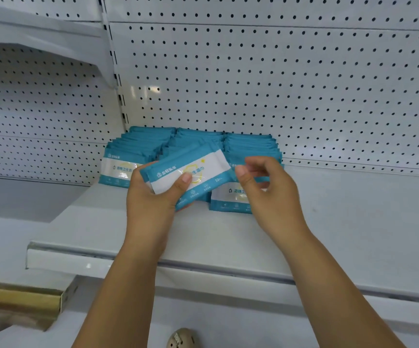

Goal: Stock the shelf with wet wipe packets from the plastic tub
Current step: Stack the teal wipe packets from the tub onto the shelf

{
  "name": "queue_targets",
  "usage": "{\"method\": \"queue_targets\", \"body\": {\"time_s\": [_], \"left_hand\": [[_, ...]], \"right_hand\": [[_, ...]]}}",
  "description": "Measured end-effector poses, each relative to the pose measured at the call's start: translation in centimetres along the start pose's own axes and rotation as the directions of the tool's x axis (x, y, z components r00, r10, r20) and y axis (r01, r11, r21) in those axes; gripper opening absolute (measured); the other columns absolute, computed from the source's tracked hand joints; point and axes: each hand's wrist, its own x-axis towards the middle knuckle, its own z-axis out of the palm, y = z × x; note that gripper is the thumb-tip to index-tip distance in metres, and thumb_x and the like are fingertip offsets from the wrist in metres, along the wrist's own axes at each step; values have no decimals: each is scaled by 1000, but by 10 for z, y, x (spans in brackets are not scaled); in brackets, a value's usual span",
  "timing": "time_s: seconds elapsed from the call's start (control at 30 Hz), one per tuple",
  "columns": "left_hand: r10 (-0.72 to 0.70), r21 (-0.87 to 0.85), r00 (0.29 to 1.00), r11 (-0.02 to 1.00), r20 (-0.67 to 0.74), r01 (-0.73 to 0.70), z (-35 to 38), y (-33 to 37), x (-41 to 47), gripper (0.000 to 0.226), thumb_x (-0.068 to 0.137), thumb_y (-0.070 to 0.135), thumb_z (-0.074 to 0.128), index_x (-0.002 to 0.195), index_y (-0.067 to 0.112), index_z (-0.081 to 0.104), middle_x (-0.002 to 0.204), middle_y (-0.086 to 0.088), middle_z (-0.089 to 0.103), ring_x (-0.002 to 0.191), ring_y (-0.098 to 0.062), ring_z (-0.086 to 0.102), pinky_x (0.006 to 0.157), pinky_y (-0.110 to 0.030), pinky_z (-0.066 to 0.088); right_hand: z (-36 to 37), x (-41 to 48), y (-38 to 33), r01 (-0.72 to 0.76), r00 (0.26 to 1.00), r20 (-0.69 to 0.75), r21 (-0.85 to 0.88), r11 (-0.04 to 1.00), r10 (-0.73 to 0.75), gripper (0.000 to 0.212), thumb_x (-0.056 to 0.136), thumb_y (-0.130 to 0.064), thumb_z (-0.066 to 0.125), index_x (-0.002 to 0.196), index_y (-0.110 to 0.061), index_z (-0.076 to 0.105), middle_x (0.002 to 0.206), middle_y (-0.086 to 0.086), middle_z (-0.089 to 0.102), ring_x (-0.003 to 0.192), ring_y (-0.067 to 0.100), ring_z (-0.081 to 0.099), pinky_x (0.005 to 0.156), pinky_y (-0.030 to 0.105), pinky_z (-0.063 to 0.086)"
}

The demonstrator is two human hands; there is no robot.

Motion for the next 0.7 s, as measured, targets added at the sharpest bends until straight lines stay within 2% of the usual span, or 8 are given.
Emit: {"method": "queue_targets", "body": {"time_s": [0.13,0.27,0.33,0.4,0.47,0.57,0.63,0.7], "left_hand": [[-4,-10,998,1000,67,5,2,3,-4,51,76,14,84,118,22,57,110,3,72,96,-13,74,64,-30,61],[-10,-5,998,1000,57,10,0,6,-5,56,68,25,84,116,24,57,104,6,74,89,-13,75,59,-27,58],[-9,15,1000,1000,28,8,-1,7,-5,54,71,25,84,118,23,57,104,5,74,88,-13,75,58,-26,57],[2,19,1000,1000,-20,-1,-3,6,-6,45,82,25,80,121,20,58,104,5,74,86,-10,75,57,-25,57],[14,22,996,1000,-87,-12,-7,4,-4,34,91,30,72,122,20,61,104,5,75,86,-8,75,57,-25,58],[12,-63,972,998,-236,-27,-12,2,1,23,99,31,63,119,20,62,106,2,74,90,-11,75,62,-27,60],[20,-128,936,989,-350,-69,-15,1,5,25,98,26,65,121,18,59,109,3,72,95,-13,74,64,-26,61],[39,-162,895,979,-445,-124,-21,1,9,27,96,20,69,120,22,56,115,3,69,101,-12,72,69,-27,61]], "right_hand": [[14,-3,-11,-118,988,123,191,975,95,31,86,-36,75,112,-23,64,104,-13,70,91,-3,65,77,10,49],[22,-3,-11,-206,969,195,319,925,149,42,79,-29,83,115,-21,64,107,-9,72,93,4,70,79,21,57],[24,-4,-9,-225,961,227,292,929,162,49,77,-28,85,120,-24,62,113,-7,70,97,9,70,83,29,59],[26,-5,-6,-190,962,231,191,963,144,51,77,-32,85,123,-28,61,119,-10,65,105,12,66,90,33,56],[26,-7,-4,-146,968,225,124,982,115,47,79,-33,84,121,-30,62,118,-14,62,103,5,61,88,24,51],[25,-7,-4,-110,979,181,71,991,96,38,80,-30,84,112,-26,65,106,-19,62,87,-13,55,73,4,40],[25,-6,-3,-104,988,117,32,994,100,35,79,-29,85,106,-24,63,99,-24,60,85,-21,52,70,1,37],[28,-5,-2,-103,993,63,5,995,103,34,79,-29,85,101,-22,60,95,-24,57,84,-19,52,70,1,37]]}}
